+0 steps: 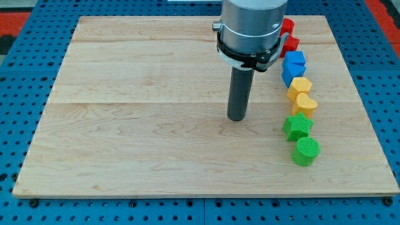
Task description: Point your arm to the red circle
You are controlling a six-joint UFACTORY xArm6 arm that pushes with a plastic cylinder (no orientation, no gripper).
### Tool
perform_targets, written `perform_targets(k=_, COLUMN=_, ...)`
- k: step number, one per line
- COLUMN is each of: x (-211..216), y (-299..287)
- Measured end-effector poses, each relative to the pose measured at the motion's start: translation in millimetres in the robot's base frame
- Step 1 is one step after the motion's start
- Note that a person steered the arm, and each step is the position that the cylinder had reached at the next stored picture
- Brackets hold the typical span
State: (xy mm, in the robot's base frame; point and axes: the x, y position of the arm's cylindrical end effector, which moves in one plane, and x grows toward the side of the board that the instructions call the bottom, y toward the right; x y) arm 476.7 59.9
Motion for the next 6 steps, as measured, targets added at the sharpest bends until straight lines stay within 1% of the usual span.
perform_targets(k=2, x=2, y=-9)
perform_targets(k=3, x=9, y=-34)
perform_targets(k=5, x=13, y=-36)
perform_targets(k=6, x=25, y=-32)
